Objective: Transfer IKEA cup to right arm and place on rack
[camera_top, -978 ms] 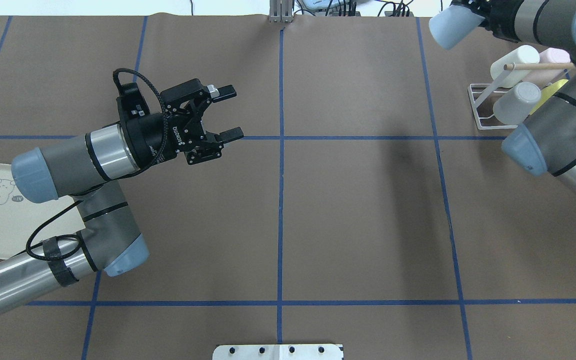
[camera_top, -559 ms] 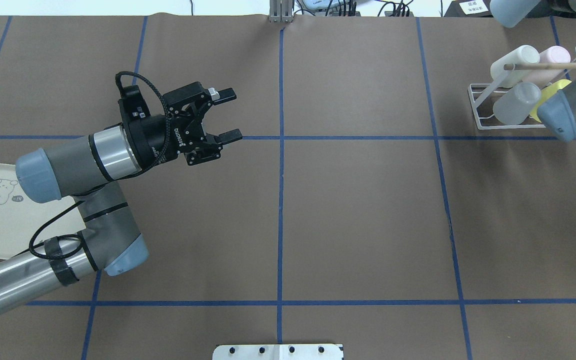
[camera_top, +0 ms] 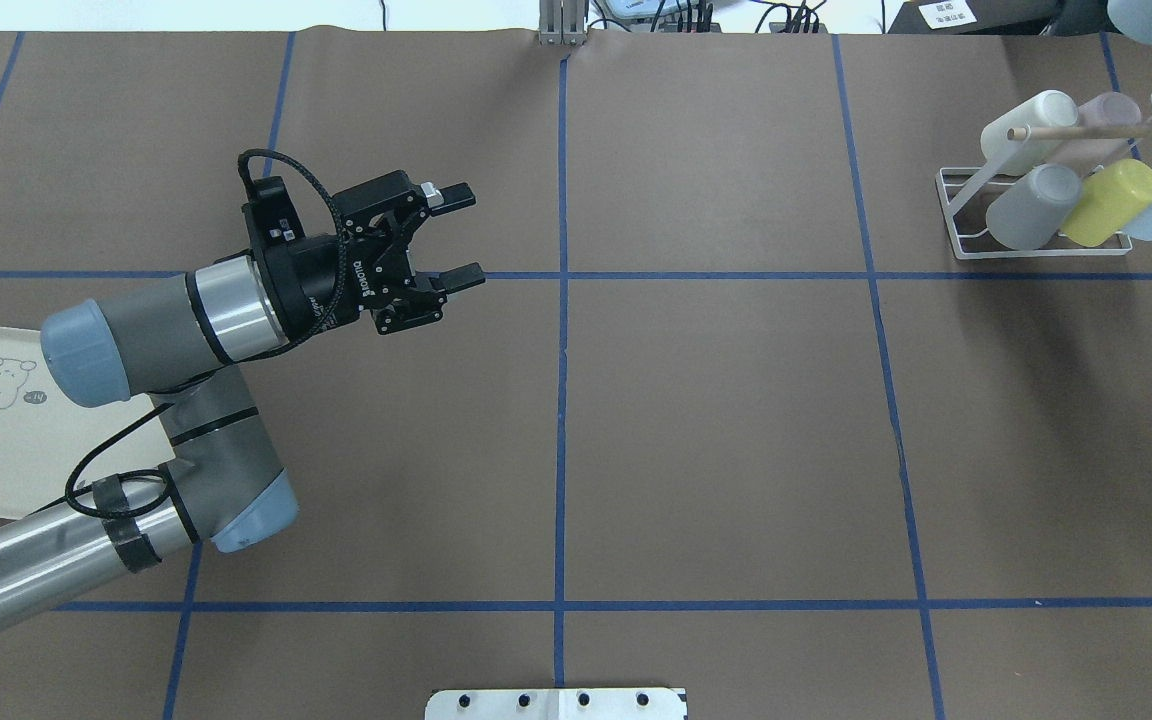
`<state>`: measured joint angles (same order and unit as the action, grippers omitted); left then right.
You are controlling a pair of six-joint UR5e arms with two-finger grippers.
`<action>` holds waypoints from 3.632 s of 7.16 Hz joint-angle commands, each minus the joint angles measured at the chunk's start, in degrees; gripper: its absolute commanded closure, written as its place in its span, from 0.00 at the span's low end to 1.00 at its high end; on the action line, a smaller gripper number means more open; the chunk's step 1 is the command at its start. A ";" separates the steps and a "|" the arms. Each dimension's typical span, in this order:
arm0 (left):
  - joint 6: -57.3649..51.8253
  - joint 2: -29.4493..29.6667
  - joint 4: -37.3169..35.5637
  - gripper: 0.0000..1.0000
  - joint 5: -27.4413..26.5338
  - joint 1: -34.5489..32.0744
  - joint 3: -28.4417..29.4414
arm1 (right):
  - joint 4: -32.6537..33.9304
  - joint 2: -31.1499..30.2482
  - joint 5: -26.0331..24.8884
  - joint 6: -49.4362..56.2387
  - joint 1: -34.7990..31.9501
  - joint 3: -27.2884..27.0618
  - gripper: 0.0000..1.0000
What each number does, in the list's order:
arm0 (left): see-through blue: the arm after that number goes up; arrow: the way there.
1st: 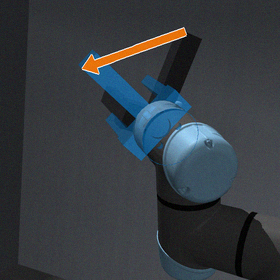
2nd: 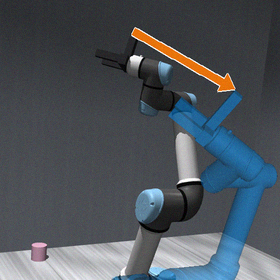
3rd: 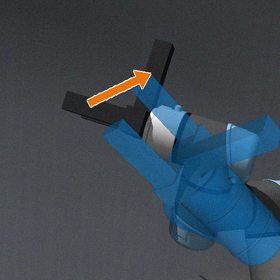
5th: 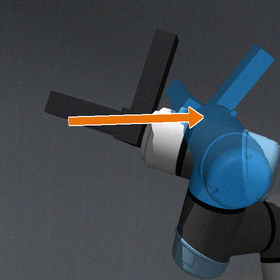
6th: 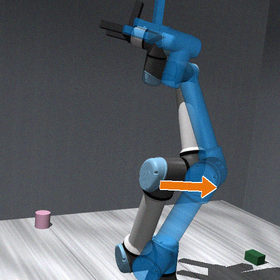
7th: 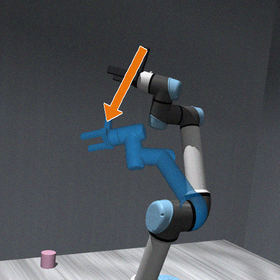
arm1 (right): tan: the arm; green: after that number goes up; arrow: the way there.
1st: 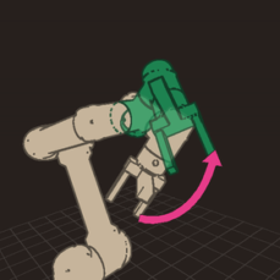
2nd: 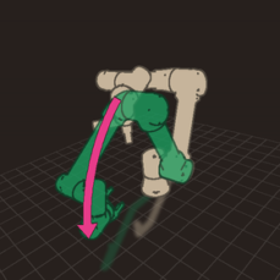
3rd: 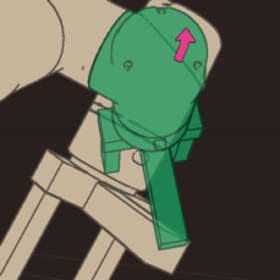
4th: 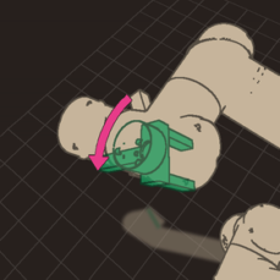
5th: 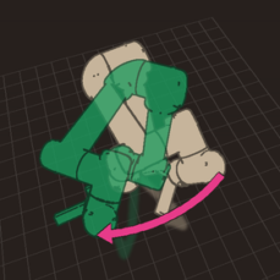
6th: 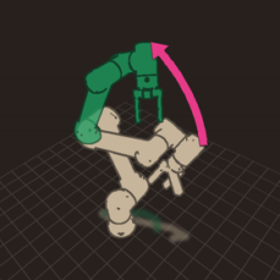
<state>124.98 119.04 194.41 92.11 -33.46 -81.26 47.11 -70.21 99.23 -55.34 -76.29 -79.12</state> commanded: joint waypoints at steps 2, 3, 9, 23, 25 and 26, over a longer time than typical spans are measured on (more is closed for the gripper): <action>0.00 0.05 -0.09 0.00 -0.09 0.14 0.14 | -0.08 -0.80 3.25 4.27 -1.67 3.79 1.00; 0.00 0.05 -0.09 0.00 -0.09 0.14 0.14 | -0.17 -1.07 3.25 4.01 -1.58 3.80 1.00; 0.00 0.05 -0.09 0.00 -0.09 0.23 0.23 | -0.35 -3.00 2.81 4.01 0.70 3.71 1.00; 0.00 0.14 -0.18 0.00 -0.09 0.23 0.23 | -0.35 -3.53 -1.14 3.75 1.76 4.59 0.97; 0.00 0.14 -0.18 0.00 -0.09 0.23 0.23 | -0.35 -3.62 -1.15 3.75 2.46 4.68 0.85; 0.00 0.14 -0.18 0.00 -0.09 0.23 0.23 | -0.35 -3.62 -1.15 3.66 2.81 4.77 0.66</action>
<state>124.98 119.18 194.24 92.02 -33.22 -81.06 46.76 -73.80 98.09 -51.63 -73.91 -74.43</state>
